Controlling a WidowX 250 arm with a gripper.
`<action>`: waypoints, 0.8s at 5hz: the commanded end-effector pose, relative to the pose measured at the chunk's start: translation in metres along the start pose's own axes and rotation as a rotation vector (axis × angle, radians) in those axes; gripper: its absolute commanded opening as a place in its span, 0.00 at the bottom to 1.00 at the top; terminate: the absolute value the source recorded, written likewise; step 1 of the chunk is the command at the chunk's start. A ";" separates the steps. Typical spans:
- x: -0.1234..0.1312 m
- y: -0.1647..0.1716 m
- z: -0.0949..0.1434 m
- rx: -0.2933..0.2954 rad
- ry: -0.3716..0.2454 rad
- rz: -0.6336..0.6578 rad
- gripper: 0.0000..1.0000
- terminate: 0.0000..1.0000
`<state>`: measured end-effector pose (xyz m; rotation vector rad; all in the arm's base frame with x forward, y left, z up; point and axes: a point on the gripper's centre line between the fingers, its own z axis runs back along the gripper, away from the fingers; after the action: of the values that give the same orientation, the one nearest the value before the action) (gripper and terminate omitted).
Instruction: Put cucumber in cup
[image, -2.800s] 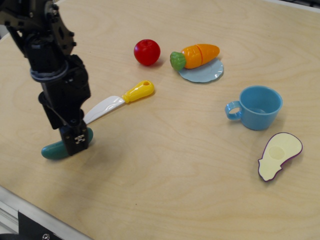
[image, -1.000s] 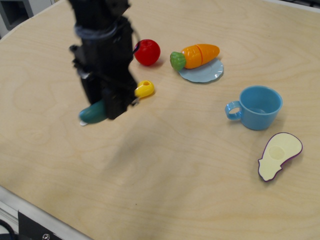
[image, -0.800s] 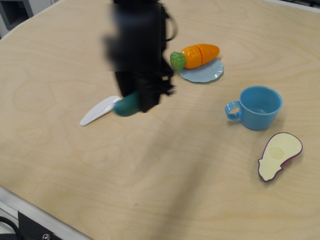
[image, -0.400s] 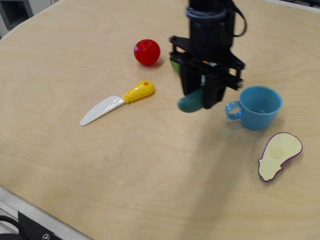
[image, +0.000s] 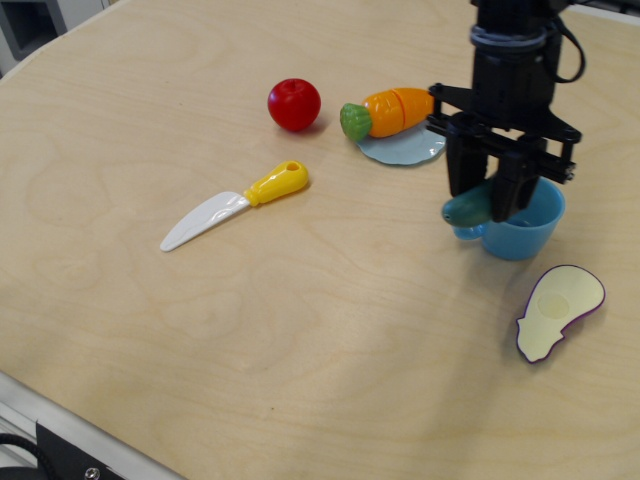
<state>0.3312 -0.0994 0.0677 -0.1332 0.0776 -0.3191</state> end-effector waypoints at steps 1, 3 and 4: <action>0.033 -0.004 0.014 -0.002 -0.025 -0.007 0.00 0.00; 0.035 -0.001 0.017 0.010 0.008 0.029 1.00 0.00; 0.032 -0.001 0.022 0.009 -0.008 0.023 1.00 0.00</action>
<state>0.3532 -0.1089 0.0607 -0.1192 0.1465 -0.2847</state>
